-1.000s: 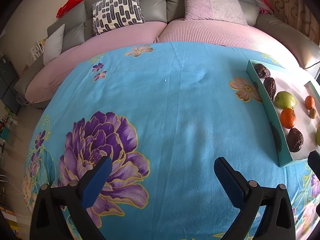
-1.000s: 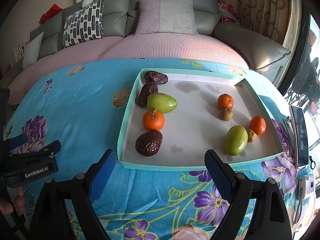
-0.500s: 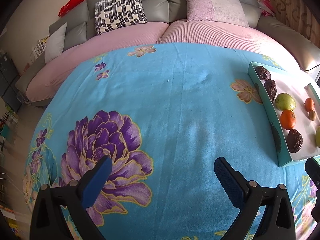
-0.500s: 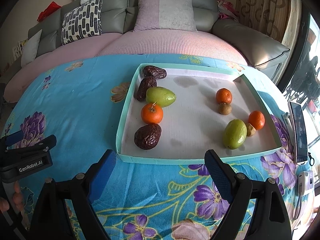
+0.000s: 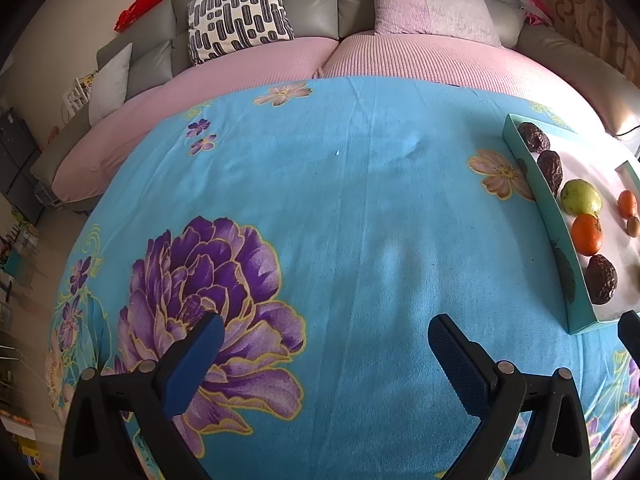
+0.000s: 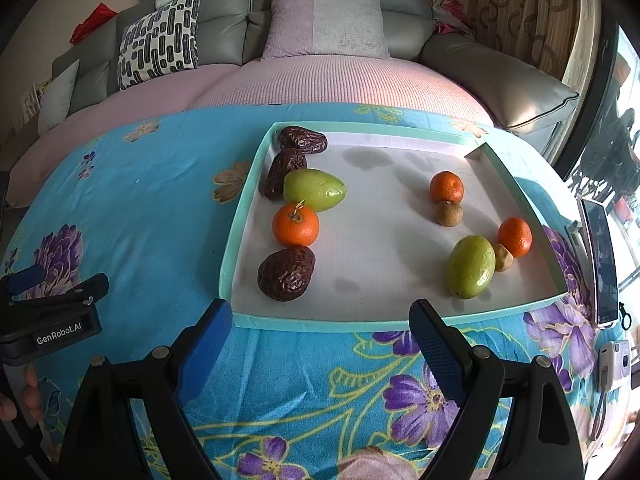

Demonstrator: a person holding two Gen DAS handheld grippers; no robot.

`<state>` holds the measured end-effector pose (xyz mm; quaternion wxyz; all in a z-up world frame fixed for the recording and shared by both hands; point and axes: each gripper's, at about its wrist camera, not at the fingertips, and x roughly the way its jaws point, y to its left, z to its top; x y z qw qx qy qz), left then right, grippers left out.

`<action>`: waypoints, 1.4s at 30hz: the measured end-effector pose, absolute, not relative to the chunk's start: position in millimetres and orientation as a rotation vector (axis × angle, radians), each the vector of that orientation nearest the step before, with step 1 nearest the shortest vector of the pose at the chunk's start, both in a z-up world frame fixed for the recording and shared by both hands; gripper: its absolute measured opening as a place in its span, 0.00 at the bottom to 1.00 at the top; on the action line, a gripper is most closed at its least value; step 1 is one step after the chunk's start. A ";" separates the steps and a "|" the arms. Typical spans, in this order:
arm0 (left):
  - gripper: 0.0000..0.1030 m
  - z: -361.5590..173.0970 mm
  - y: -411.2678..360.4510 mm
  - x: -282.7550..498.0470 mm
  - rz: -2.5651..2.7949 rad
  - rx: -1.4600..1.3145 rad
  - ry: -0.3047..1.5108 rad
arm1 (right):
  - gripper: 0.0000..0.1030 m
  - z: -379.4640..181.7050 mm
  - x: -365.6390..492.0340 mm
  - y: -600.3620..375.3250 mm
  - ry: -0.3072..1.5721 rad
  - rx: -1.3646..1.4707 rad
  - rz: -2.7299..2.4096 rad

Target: Organize fruits

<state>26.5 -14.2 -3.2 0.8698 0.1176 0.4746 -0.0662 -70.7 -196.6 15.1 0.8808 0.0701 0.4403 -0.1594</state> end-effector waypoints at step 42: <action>1.00 -9.0 -18.7 27.6 -0.137 0.266 1.002 | 0.88 6.7 -70.9 -201.9 0.948 0.152 -0.352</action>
